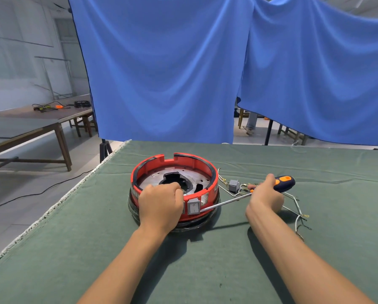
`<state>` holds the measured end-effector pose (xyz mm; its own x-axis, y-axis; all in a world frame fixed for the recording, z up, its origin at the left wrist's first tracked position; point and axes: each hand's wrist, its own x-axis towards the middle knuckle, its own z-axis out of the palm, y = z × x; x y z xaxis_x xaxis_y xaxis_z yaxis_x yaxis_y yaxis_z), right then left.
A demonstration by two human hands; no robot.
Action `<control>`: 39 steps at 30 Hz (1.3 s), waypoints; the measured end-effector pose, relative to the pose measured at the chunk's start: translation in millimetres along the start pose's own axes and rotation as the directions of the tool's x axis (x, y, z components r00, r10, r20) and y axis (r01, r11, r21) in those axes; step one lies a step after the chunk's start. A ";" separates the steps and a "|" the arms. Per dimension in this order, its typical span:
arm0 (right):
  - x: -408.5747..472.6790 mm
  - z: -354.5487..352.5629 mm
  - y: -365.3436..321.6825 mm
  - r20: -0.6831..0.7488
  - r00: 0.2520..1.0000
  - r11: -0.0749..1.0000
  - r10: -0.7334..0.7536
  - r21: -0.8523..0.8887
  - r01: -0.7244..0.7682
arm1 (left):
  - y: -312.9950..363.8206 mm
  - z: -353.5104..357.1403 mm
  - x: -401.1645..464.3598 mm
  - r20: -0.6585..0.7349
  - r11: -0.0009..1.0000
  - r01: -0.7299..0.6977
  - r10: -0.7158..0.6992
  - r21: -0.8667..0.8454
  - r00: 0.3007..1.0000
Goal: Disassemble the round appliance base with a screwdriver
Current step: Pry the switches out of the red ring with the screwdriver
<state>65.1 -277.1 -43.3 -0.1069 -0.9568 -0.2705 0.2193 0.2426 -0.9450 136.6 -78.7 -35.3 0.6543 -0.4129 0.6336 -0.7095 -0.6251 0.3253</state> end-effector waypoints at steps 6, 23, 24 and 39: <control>-6.9 4.7 5.8 0.008 0.999 0.999 0.038 -0.011 -0.038 | 0.7 -0.5 -1.4 0.006 1.000 -0.012 0.012 -0.003 1.000; -15.7 -2.9 -12.4 0.096 0.994 0.998 0.057 -0.002 -0.057 | 3.8 3.5 2.5 -0.083 0.997 -0.043 0.048 0.063 0.995; -16.5 -5.9 -13.3 0.098 0.994 0.998 0.056 -0.011 -0.055 | 2.7 4.9 2.2 -0.084 0.997 -0.047 0.051 0.057 0.995; -24.1 -16.5 -20.6 0.119 0.992 0.998 0.038 0.044 -0.044 | 2.0 -8.7 -8.3 0.081 0.820 -0.552 0.566 -0.151 0.820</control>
<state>47.1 -256.4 -20.4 0.0172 -0.9590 -0.2828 0.2659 0.2770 -0.9233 127.5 -70.7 -33.8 0.1558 -0.7462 0.6472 -0.9825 -0.1847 0.0236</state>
